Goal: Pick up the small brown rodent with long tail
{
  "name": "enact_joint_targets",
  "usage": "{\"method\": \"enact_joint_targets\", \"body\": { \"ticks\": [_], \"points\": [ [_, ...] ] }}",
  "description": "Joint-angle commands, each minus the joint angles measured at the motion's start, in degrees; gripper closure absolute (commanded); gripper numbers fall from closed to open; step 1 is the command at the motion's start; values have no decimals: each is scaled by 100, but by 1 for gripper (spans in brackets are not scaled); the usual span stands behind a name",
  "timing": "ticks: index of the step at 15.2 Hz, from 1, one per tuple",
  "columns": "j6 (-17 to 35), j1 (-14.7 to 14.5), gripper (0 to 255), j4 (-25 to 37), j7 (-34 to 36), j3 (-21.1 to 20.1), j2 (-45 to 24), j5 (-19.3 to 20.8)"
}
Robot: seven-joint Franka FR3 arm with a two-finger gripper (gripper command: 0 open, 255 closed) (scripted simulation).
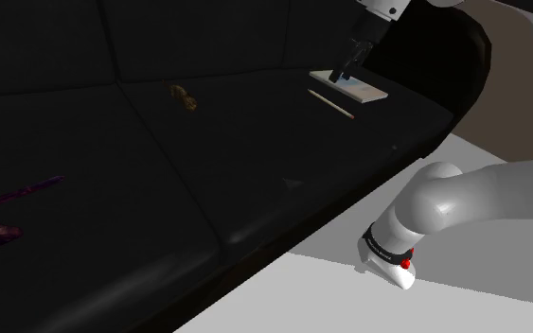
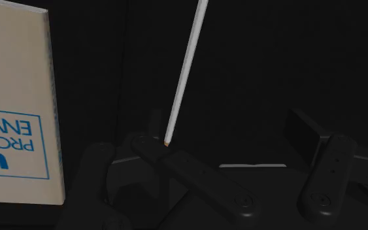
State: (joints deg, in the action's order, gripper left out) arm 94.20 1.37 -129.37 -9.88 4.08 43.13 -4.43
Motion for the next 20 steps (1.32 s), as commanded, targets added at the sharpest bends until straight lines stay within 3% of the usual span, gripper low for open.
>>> {"method": "enact_joint_targets", "body": {
  "ticks": [1, 11, 20],
  "points": [
    [0, 0, 0, 0, 0, 0, 0, 0],
    [621, -323, 0, 631, 1209, -1080, -1160, -457],
    [1002, -499, 0, 1788, 2331, -1973, -2613, -400]
  ]
}}
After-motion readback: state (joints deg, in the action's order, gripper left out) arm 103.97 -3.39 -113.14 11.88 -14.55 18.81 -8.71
